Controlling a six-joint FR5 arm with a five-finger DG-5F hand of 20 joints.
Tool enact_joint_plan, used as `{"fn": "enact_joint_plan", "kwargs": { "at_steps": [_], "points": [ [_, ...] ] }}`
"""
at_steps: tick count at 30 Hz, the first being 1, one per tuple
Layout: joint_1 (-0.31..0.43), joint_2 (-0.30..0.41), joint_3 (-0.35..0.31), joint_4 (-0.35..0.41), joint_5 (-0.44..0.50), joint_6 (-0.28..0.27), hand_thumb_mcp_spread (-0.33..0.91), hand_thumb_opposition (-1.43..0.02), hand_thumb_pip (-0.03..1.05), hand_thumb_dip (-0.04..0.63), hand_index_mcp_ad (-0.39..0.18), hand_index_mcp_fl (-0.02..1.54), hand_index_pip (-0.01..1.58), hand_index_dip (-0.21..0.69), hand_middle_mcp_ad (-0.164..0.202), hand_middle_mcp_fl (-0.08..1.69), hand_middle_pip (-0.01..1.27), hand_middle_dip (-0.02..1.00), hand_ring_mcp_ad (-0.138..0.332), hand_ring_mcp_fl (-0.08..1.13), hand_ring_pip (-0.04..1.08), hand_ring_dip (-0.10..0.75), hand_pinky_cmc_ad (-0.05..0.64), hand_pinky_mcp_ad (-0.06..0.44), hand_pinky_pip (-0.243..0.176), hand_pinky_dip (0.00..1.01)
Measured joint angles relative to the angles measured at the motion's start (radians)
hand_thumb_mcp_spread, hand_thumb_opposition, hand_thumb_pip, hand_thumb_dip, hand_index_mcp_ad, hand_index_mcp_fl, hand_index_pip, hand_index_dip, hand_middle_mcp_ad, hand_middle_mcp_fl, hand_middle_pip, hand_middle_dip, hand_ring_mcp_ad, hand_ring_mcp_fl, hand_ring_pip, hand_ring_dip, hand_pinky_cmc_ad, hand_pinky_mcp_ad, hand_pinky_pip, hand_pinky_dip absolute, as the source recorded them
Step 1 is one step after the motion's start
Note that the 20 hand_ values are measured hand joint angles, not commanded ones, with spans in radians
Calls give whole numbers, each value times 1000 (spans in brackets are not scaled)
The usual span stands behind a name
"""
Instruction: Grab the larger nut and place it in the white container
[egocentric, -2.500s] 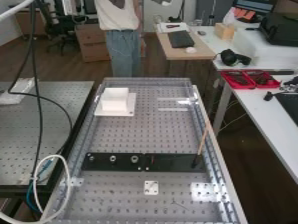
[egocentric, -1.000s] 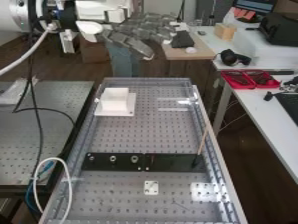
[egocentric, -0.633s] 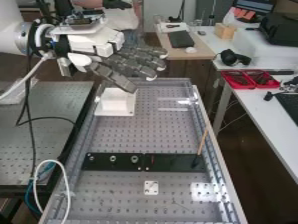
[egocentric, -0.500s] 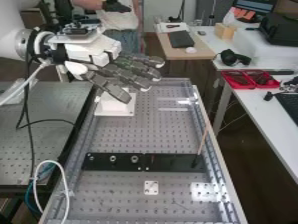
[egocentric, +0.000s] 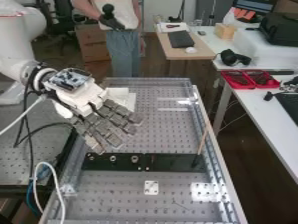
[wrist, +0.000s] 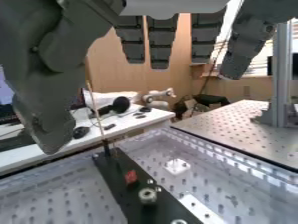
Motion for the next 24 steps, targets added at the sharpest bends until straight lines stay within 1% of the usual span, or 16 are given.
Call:
{"fn": "enact_joint_plan", "kwargs": {
  "at_steps": [1, 2, 3, 5, 7, 8, 9, 10, 11, 13, 14, 16, 18, 20, 24],
  "points": [
    [0, -5, -5, 2, 8, 4, 251, -787, 595, 169, -7, 40, 291, -59, 54, 26, 152, 173, 206, 0, 106, 63, 394, 314, -91, 367],
    [-1, -12, -12, 4, 19, 9, 251, -785, 635, 175, -12, 42, 372, -59, 51, 24, 152, 173, 209, 0, 106, 63, 394, 314, -91, 370],
    [-4, -19, -19, 8, 30, 14, 253, -801, 646, 178, -12, 37, 435, -56, 51, 24, 152, 173, 206, 0, 106, 63, 394, 314, -91, 372],
    [-9, -27, -26, 14, 44, 18, 246, -805, 646, 188, -12, 37, 524, -59, 51, 24, 152, 173, 206, 0, 106, 63, 394, 314, -91, 374],
    [-16, -36, -31, 18, 49, 22, 269, -801, 646, 188, -12, 37, 614, -59, 51, 23, 145, 173, 206, 0, 106, 63, 394, 312, -91, 374],
    [-22, -42, -35, 22, 51, 26, 278, -819, 646, 204, -23, 42, 672, -61, 54, 24, 148, 173, 208, 0, 106, 63, 394, 314, -91, 374],
    [-27, -48, -38, 24, 52, 29, 276, -822, 646, 206, -24, 37, 717, -54, 54, 23, 148, 173, 208, 2, 108, 63, 394, 314, -91, 374],
    [-31, -52, -39, 26, 52, 30, 284, -819, 646, 206, -24, 40, 737, -49, 51, 23, 148, 173, 208, 0, 108, 63, 394, 314, -91, 374],
    [-37, -59, -41, 29, 52, 32, 290, -819, 646, 206, -35, 37, 775, -37, 51, 23, 148, 173, 204, 0, 108, 63, 394, 312, -91, 379],
    [-47, -71, -44, 37, 50, 35, 286, -817, 646, 220, -37, 40, 869, -24, 51, 24, 148, 173, 204, 0, 105, 63, 394, 312, -91, 380],
    [-53, -79, -45, 45, 48, 37, 291, -824, 656, 220, -37, 37, 923, -5, 51, 23, 148, 173, 204, 0, 103, 63, 394, 312, -91, 380],
    [-62, -92, -47, 54, 44, 43, 290, -831, 696, 220, -38, 40, 1012, -2, 54, 24, 145, 173, 204, 0, 101, 63, 394, 314, -91, 380],
    [-73, -110, -47, 66, 39, 52, 295, -831, 705, 234, -40, 35, 1140, 14, 51, 23, 145, 173, 202, 0, 99, 63, 393, 314, -91, 380],
    [-79, -125, -47, 79, 34, 59, 295, -831, 705, 234, -40, 37, 1234, 33, 51, 24, 143, 173, 202, 0, 99, 63, 393, 314, -91, 380],
    [-90, -166, -42, 101, 26, 73, 295, -831, 705, 232, -40, 24, 1360, 96, 51, 28, 141, 173, 202, 0, 99, 63, 393, 314, -91, 380]
  ]
}}
